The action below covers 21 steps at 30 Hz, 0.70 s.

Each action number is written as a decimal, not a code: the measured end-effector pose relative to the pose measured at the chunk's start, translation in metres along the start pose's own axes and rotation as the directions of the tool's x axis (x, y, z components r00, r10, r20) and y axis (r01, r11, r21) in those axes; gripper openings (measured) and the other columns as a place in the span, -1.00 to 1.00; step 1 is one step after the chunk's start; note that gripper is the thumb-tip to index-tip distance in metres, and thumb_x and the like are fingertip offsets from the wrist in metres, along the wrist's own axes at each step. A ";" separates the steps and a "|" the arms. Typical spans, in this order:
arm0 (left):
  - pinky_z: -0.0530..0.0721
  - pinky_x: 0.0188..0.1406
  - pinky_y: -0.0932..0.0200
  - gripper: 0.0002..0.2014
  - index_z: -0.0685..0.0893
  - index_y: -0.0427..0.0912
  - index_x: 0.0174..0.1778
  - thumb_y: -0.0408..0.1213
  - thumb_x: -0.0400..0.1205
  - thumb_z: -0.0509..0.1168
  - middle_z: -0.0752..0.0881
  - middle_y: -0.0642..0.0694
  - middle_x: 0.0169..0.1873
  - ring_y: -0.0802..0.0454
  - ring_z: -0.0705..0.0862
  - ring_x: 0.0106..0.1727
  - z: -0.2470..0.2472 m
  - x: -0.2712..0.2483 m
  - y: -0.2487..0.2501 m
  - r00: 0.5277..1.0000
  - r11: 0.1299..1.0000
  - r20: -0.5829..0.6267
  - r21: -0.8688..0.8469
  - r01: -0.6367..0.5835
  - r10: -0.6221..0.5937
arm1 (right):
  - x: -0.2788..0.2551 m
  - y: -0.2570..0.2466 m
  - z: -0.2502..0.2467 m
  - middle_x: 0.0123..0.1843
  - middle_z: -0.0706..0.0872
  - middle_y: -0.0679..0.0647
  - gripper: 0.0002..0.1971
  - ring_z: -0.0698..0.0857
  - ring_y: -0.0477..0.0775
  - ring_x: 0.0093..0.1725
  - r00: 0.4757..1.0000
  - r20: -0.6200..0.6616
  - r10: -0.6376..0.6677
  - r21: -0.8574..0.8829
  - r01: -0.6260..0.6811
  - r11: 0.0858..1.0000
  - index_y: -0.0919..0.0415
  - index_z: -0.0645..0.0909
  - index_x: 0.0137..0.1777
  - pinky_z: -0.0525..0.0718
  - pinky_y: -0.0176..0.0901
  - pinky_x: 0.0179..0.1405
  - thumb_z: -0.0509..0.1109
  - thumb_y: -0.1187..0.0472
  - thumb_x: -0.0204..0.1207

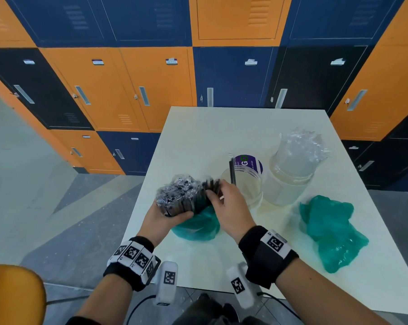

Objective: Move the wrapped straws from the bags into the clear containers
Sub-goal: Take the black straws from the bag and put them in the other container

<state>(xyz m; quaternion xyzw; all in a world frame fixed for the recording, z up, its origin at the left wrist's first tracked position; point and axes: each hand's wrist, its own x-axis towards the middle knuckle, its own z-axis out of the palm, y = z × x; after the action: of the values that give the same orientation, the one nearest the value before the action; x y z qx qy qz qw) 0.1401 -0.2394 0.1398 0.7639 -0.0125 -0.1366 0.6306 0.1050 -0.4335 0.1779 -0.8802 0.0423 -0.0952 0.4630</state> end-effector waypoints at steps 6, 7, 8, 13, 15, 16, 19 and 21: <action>0.70 0.16 0.17 -0.17 0.62 -0.01 0.33 0.04 0.12 0.72 0.80 0.10 0.12 0.20 0.75 0.14 0.004 0.015 0.006 0.999 0.998 -0.020 0.065 -0.024 0.025 | 0.007 -0.022 -0.010 -0.02 0.51 0.08 -0.83 0.45 0.04 0.04 0.993 -0.095 -0.076 -0.025 0.074 0.997 0.27 0.46 0.14 0.41 -0.17 0.10 0.20 0.17 0.71; 0.70 0.11 0.26 -0.20 0.62 -0.01 0.33 -0.02 0.16 0.73 0.80 0.10 0.11 0.23 0.75 0.12 0.004 0.017 0.007 0.999 0.997 -0.020 0.073 -0.026 0.028 | 0.009 -0.024 -0.011 0.02 0.55 0.09 -0.82 0.46 0.05 0.07 0.990 -0.105 -0.094 -0.032 0.091 0.995 0.27 0.48 0.18 0.40 -0.21 0.13 0.20 0.19 0.70; 0.69 0.05 0.36 -0.23 0.62 -0.01 0.33 -0.07 0.19 0.73 0.80 0.10 0.11 0.25 0.75 0.11 0.005 0.020 0.007 0.999 0.996 -0.016 0.084 -0.027 0.029 | 0.013 -0.024 -0.011 0.07 0.57 0.07 -0.81 0.48 0.05 0.12 0.987 -0.113 -0.111 -0.032 0.108 0.994 0.25 0.50 0.22 0.38 -0.27 0.14 0.20 0.21 0.70; 0.70 0.14 0.17 -0.16 0.60 0.04 0.35 0.09 0.13 0.71 0.78 0.12 0.15 0.19 0.74 0.15 0.004 0.036 0.007 0.998 0.990 0.008 0.126 -0.061 0.060 | 0.030 -0.027 -0.024 -0.06 0.65 0.01 -0.82 0.55 0.16 0.09 0.980 -0.141 -0.139 -0.022 0.138 0.990 0.16 0.54 0.05 0.48 -0.12 0.10 0.17 0.10 0.71; 0.68 0.10 0.21 -0.18 0.60 0.02 0.34 0.05 0.15 0.71 0.78 0.11 0.13 0.19 0.74 0.14 0.005 0.038 0.007 0.997 0.989 -0.005 0.130 -0.069 0.071 | 0.033 -0.035 -0.034 -0.13 0.68 -0.02 -0.80 0.60 0.11 0.05 0.983 -0.137 -0.124 0.018 0.128 0.992 0.12 0.49 0.00 0.54 -0.02 0.08 0.11 0.05 0.72; 0.67 0.07 0.23 -0.18 0.60 0.02 0.34 0.04 0.14 0.71 0.78 0.11 0.12 0.18 0.74 0.13 0.006 0.040 0.006 0.997 0.989 -0.014 0.130 -0.067 0.070 | 0.034 -0.040 -0.040 -0.13 0.70 -0.04 -0.81 0.62 0.05 0.03 0.984 -0.134 -0.114 0.051 0.122 0.991 0.12 0.48 0.01 0.55 -0.05 0.09 0.10 0.05 0.73; 0.67 0.02 0.26 -0.16 0.61 0.04 0.33 0.06 0.11 0.72 0.79 0.11 0.11 0.18 0.75 0.12 0.006 0.044 0.008 0.998 0.989 0.001 0.131 -0.065 0.065 | 0.039 -0.056 -0.057 -0.14 0.72 -0.03 -0.82 0.65 -0.14 -0.11 0.982 -0.155 -0.105 0.113 0.123 0.986 0.12 0.45 0.07 0.56 -0.11 0.01 0.09 0.05 0.74; 0.65 0.00 0.29 -0.23 0.60 0.00 0.33 -0.08 0.19 0.73 0.79 0.09 0.10 0.16 0.74 0.12 0.009 0.047 0.010 0.998 0.990 0.012 0.129 -0.062 0.061 | 0.044 -0.065 -0.067 -0.17 0.72 -0.05 -0.82 0.62 -0.22 -0.25 0.976 -0.188 -0.107 0.143 0.135 0.981 0.11 0.44 0.10 0.57 -0.14 -0.09 0.08 0.05 0.75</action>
<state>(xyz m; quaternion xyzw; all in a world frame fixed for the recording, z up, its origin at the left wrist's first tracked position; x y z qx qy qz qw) 0.1847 -0.2588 0.1394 0.8018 -0.0475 -0.1192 0.5837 0.1331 -0.4581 0.2740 -0.8304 0.0225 -0.2050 0.5175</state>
